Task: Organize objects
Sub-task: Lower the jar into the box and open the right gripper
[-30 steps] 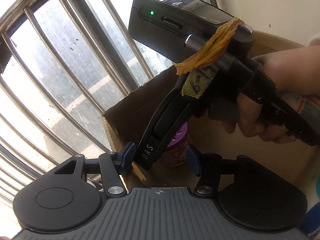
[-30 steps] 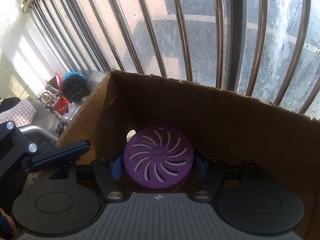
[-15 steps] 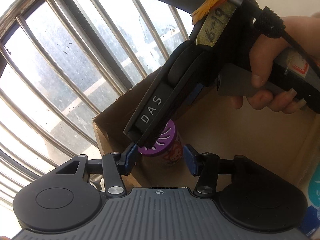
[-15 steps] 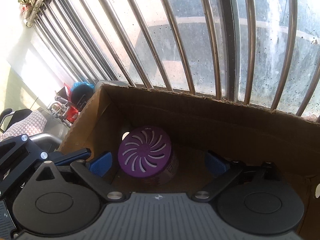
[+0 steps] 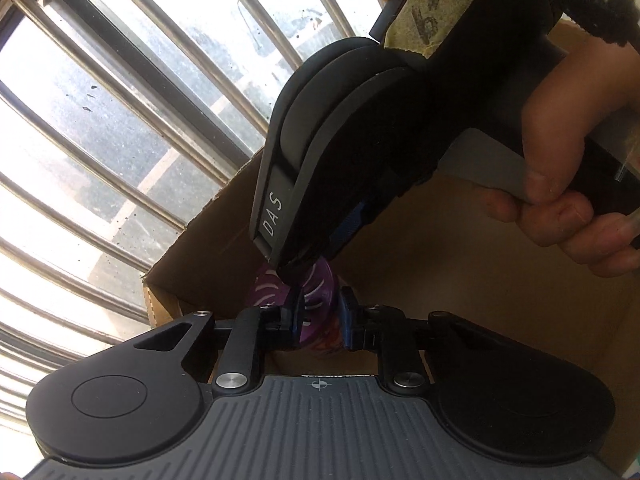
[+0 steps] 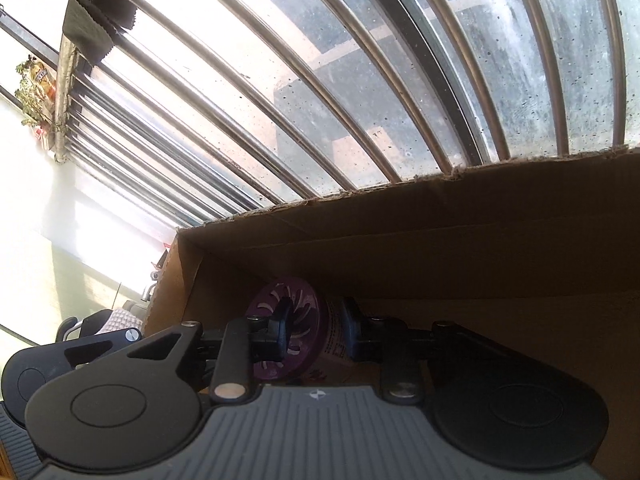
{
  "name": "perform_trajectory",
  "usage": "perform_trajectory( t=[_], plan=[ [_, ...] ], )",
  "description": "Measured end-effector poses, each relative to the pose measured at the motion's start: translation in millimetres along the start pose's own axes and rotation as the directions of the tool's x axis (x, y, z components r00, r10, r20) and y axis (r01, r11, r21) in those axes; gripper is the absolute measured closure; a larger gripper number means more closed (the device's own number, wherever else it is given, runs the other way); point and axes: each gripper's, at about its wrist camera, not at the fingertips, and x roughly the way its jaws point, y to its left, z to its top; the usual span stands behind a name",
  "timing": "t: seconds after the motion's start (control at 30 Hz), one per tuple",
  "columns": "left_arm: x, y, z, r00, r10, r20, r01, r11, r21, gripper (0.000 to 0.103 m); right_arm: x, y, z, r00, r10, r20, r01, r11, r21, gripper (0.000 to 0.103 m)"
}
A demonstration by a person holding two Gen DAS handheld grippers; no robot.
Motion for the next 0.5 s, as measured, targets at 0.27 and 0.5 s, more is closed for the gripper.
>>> perform_trajectory(
  t=[0.27, 0.5],
  plan=[
    [-2.7, -0.9, -18.8, 0.997, 0.080, -0.005, -0.080, 0.995, 0.066, 0.086, 6.6, -5.5, 1.0, 0.998, 0.058, -0.008, -0.058, 0.997, 0.060, 0.077],
    [-10.0, 11.1, -29.5, 0.997, 0.076, -0.022, -0.076, 0.997, 0.004, 0.084, 8.0, -5.7, 1.4, 0.997, 0.070, -0.026, -0.068, 0.995, 0.075, 0.076]
  ],
)
